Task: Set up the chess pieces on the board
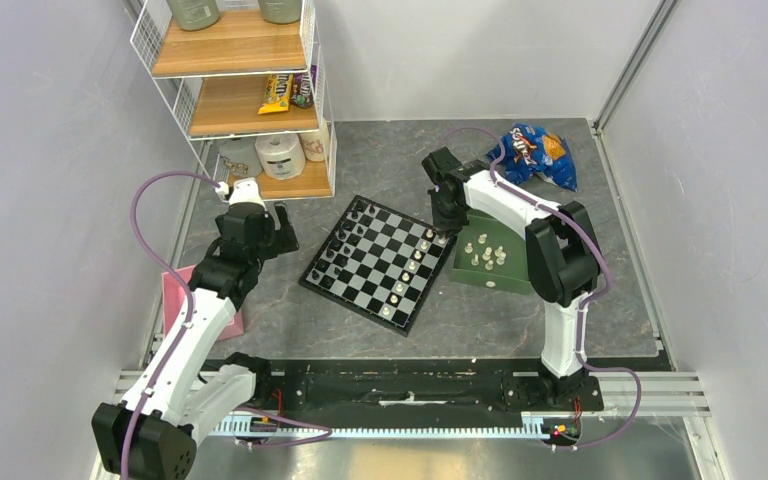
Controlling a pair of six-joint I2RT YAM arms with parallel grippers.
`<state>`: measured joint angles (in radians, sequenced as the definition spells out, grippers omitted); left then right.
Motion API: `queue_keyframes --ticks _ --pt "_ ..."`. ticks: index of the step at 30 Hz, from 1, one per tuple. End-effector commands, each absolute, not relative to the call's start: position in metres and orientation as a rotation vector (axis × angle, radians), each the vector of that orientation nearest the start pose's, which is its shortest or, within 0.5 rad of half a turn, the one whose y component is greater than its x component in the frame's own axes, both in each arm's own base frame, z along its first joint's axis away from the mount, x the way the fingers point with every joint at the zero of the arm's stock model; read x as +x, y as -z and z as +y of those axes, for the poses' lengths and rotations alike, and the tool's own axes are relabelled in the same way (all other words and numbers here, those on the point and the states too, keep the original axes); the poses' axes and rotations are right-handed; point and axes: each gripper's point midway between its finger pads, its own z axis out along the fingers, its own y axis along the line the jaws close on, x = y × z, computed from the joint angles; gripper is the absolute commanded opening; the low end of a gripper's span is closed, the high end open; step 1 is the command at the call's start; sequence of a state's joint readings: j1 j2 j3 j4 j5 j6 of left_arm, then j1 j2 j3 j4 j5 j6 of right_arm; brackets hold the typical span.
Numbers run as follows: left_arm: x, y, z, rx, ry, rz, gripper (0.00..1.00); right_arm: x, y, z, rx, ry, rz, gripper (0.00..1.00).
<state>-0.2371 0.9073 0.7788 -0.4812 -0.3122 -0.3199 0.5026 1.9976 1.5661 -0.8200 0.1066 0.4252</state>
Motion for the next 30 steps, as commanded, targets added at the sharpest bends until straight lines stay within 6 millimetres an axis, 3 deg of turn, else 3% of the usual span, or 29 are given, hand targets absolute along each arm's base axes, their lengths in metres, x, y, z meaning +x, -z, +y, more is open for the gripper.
queue_keyframes --ticks 1,10,17,21,23,27,30 --pt "0.291 -0.186 -0.025 -0.262 -0.023 2.101 0.94 0.38 -0.064 0.207 -0.087 -0.096 2.774 0.15" --pt "0.291 -0.186 -0.025 -0.261 -0.026 2.101 0.94 0.383 -0.064 0.209 -0.091 -0.101 2.766 0.17" --pt "0.292 -0.185 -0.026 -0.254 -0.019 2.109 0.94 0.385 -0.073 0.214 -0.108 -0.143 2.752 0.38" --pt "0.292 -0.184 -0.026 -0.255 -0.019 2.11 0.94 0.389 -0.099 0.216 -0.116 -0.173 2.695 0.45" --pt "0.292 -0.184 -0.026 -0.255 -0.019 2.111 0.94 0.394 -0.118 0.208 -0.099 -0.153 2.641 0.47" --pt "0.292 -0.184 -0.026 -0.255 -0.021 2.112 0.94 0.403 -0.148 0.173 0.005 -0.103 2.562 0.48" --pt "0.292 -0.184 -0.026 -0.255 -0.019 2.111 0.94 0.403 -0.145 0.14 0.109 -0.056 2.561 0.48"
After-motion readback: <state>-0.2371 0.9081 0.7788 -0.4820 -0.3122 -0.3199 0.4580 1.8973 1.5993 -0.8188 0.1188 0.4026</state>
